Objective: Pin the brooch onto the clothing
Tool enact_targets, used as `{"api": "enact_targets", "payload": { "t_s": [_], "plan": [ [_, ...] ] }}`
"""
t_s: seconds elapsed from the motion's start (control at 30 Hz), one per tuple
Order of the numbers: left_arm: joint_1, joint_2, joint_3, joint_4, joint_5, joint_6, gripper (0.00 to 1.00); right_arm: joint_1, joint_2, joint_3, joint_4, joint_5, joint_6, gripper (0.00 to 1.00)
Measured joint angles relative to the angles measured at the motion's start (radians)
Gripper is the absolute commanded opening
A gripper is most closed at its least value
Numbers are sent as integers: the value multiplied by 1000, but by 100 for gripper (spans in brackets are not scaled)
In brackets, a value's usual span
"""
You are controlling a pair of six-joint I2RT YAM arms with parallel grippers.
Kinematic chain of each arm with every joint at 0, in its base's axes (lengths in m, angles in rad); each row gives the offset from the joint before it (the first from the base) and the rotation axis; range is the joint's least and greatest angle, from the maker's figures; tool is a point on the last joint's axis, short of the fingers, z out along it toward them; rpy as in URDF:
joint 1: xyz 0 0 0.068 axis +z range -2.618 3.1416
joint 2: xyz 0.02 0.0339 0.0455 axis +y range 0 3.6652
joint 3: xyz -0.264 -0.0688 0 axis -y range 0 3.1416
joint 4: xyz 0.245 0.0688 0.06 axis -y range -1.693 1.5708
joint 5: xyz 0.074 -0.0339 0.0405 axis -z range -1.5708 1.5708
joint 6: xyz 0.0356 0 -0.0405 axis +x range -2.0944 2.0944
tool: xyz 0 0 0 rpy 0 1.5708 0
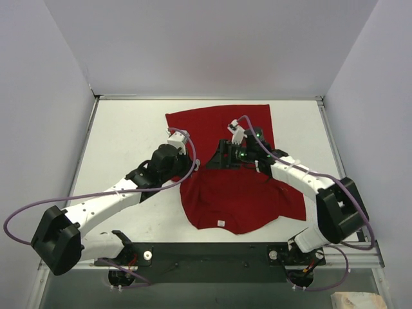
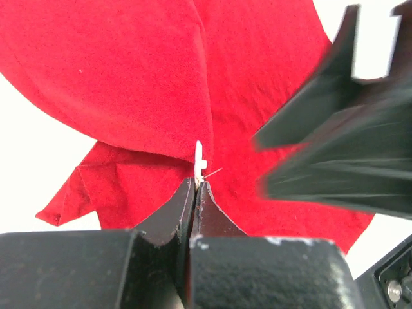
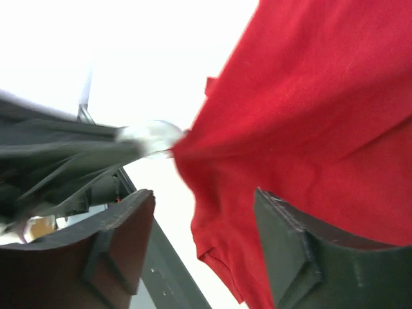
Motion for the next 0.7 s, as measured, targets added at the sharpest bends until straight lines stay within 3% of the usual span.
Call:
{"api": "enact_targets", "payload": {
  "t_s": [0.13,0.2,0.7],
  "plan": [
    [13,-13,-20,7,39,20,0,-35,-149,-55,3,2,-58,91],
    [18,-19,-26,10,63,35,0,-39,-202,-93,20,0,-90,95],
    [32,-135,-91,74,334,149,0,-51,-293,-355,381,-174,-103,99]
  ]
}}
